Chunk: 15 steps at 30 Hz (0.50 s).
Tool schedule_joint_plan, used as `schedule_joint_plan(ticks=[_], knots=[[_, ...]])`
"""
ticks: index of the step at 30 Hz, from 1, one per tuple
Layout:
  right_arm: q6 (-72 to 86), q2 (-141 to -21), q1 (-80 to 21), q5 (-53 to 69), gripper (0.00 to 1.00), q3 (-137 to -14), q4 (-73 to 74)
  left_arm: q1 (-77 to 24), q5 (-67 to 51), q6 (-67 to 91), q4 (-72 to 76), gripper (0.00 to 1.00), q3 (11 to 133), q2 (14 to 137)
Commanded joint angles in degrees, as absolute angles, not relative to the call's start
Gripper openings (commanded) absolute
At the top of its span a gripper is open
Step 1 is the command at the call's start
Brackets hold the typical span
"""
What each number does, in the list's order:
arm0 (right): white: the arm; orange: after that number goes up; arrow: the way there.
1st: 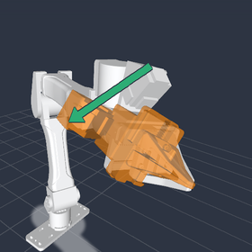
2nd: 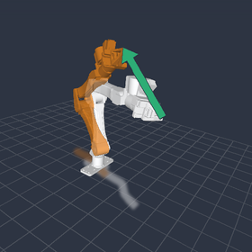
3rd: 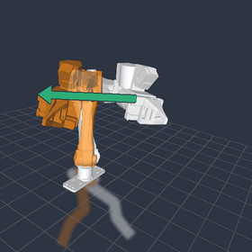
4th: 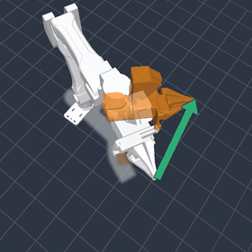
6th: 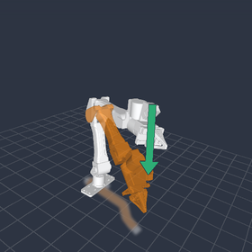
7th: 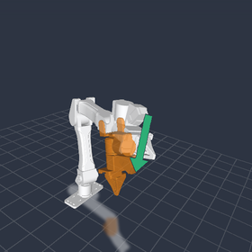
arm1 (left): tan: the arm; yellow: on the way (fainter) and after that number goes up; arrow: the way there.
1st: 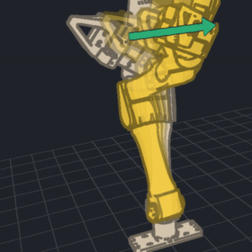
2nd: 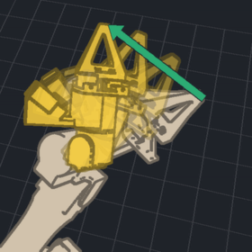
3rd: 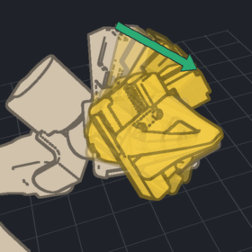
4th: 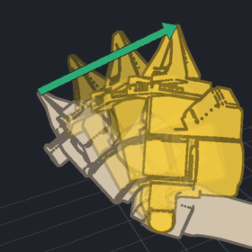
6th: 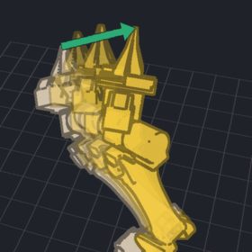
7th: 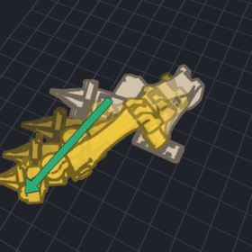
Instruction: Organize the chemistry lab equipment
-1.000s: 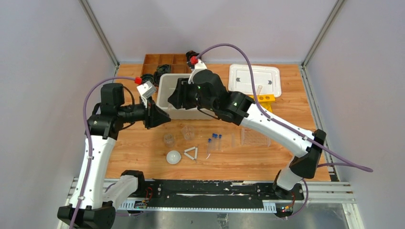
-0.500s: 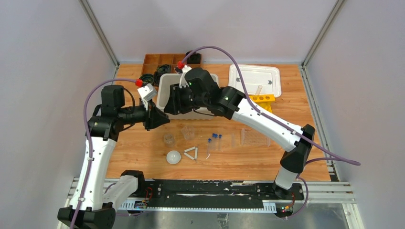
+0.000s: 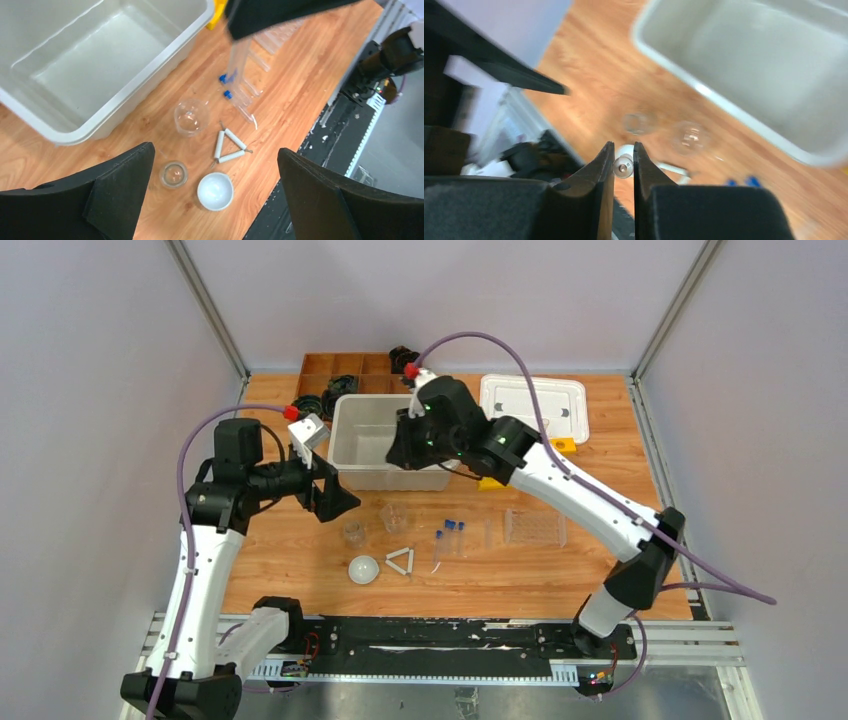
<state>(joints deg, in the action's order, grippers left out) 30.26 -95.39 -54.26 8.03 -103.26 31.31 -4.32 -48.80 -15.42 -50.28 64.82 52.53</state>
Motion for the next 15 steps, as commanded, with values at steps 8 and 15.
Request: schedule_joint_plan(ticks=[8, 15], knots=[[18.92, -74.45, -37.42, -25.08, 0.00, -73.85, 27.86, -4.40, -41.48, -12.01, -51.59, 1.00, 68.27, 54.86], [18.18, -72.56, -29.62, -26.35, 0.00, -63.21, 16.67, -4.42, -39.62, -11.13, -51.59, 1.00, 68.47, 55.42]])
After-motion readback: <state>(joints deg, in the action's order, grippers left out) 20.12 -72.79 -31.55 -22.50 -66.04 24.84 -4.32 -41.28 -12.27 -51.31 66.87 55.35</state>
